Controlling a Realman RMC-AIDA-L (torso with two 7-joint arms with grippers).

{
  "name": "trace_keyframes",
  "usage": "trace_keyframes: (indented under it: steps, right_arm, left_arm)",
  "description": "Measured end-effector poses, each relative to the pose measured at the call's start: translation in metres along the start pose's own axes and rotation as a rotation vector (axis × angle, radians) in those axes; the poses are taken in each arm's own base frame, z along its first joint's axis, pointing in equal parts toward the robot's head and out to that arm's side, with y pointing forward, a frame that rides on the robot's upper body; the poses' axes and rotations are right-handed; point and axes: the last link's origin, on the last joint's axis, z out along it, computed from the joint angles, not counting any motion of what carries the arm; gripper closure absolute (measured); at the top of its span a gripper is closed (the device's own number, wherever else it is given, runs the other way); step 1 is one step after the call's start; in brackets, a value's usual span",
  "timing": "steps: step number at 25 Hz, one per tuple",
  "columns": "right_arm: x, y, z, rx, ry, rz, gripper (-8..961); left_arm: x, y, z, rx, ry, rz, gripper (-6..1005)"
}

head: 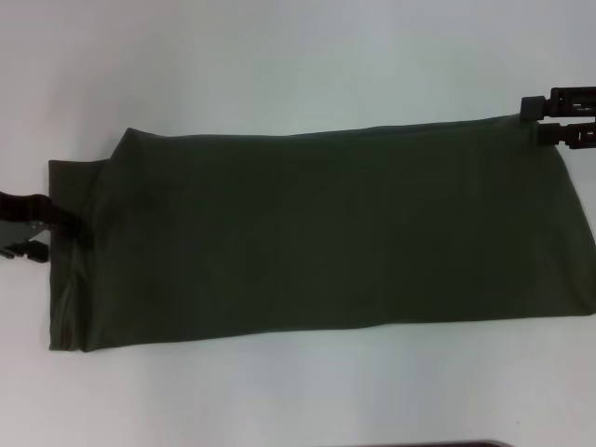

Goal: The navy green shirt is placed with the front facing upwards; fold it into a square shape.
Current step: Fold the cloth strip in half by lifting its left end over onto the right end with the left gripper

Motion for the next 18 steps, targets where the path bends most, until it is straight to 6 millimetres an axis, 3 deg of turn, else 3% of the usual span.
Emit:
trace_keyframes:
  steps: [18]
  right_arm:
    - [0.0001,0.0002,-0.0004,-0.004,-0.002,0.002,147]
  left_arm:
    - [-0.0006,0.0081,0.0066,-0.022,-0.027,0.013,265]
